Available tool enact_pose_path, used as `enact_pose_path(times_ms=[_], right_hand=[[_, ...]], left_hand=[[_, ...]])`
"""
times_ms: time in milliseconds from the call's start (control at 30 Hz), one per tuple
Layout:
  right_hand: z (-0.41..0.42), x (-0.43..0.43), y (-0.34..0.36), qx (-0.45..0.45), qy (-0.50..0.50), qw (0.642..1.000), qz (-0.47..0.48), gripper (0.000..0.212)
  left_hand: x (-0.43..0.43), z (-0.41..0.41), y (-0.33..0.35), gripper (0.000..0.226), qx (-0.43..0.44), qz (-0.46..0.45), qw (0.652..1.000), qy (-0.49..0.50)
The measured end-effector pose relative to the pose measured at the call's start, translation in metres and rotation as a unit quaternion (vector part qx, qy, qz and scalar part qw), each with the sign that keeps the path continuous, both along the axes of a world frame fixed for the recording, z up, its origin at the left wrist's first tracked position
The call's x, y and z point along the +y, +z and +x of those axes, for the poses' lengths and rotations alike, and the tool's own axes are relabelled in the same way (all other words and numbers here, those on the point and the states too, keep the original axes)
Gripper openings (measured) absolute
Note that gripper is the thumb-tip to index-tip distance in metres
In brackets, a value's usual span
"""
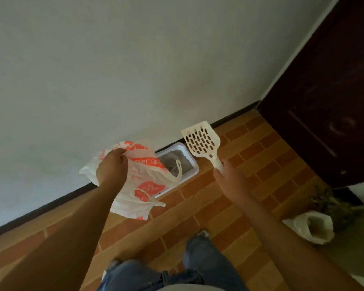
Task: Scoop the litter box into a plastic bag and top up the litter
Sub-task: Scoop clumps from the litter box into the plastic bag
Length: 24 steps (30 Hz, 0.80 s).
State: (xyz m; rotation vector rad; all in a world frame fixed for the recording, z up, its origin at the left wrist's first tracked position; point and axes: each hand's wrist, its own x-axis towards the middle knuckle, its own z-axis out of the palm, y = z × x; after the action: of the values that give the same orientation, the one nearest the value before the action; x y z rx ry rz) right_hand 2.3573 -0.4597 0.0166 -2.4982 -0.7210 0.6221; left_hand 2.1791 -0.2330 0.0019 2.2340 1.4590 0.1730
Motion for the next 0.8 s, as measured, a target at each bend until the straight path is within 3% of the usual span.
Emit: enact_pose_path(times_ms=[267,800], right_hand=[[0.085,0.024,0.000,-0.005,0.139,0.990,-0.002,0.024],[0.092,0.067,-0.058,0.017,0.217,0.975,-0.036,0.029]], left_hand=[[-0.029,0.014,0.002,0.035,0.015,0.009,0.991,0.135],[-0.047,0.001,-0.048,0.033,0.000,-0.061,0.959,0.275]])
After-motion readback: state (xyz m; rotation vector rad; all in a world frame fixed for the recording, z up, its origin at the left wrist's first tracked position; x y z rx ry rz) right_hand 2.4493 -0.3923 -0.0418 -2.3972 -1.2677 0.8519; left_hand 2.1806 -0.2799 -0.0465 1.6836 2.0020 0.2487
